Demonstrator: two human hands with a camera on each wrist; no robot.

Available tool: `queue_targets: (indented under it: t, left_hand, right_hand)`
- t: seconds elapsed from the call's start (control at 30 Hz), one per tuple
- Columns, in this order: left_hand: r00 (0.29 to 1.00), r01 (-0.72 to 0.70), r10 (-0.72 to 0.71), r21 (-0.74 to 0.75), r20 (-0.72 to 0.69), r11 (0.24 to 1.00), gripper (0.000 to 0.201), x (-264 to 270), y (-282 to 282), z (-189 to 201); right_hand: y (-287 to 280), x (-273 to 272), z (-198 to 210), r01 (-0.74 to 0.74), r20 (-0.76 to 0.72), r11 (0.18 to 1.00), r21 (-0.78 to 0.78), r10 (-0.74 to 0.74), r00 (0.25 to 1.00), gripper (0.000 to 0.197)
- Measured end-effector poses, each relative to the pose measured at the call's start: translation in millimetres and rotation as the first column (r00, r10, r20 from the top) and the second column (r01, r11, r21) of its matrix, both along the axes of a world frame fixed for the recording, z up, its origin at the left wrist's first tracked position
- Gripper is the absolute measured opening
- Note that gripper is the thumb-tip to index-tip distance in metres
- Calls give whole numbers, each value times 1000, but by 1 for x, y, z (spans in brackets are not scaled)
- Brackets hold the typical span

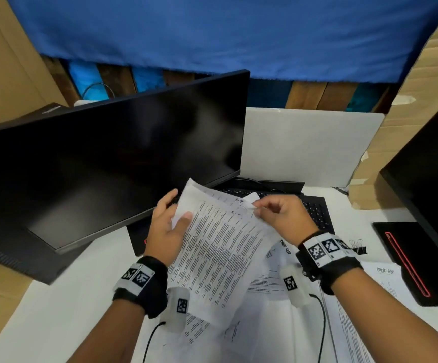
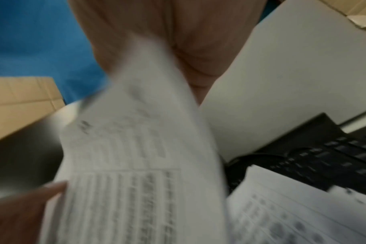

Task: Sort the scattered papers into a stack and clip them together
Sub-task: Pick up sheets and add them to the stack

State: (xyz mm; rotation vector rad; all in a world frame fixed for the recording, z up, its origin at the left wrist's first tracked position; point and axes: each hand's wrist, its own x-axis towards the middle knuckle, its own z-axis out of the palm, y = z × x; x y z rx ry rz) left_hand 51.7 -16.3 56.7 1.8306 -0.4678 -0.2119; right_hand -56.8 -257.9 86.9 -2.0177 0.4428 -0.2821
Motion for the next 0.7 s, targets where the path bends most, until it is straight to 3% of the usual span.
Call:
queue_targets:
  t: [0.13,0.33,0.4,0.5,0.57,0.63,0.7]
  left_hand:
    - [998,-67,68,-23,12,997,20,5,-8,12]
    - [980,-198,196,-143,-26,970,13,-4,-4,25]
    - [965,-261,256,-209,-52,942,13,-5,-2,24]
    - [953,-302,294,-255,-72,918,9,-9,-2,22]
    - [948,-317,305,-277,-88,907,6,-14,-5,22]
    - [948,-319,300,-325,-107,890,19,-18,-9,23]
    - [953,-303,276,-347,-127,888,38,-23,-12,24]
  right_hand:
    - [5,1,37,-71,122,992,107,58,991,6]
    - [4,2,47,16,226,993,120,-43,973,5]
    - [9,-3,39,29,247,985,171,-72,966,14]
    - [24,-14,20,-45,233,972,231,-11,972,50]
    - [36,-14,9,-22,167,986,167,-6,986,48]
    - [45,-10,5,78,148,993,89,-90,985,39]
    - [50,-4,4,173,183,978,113,-192,964,29]
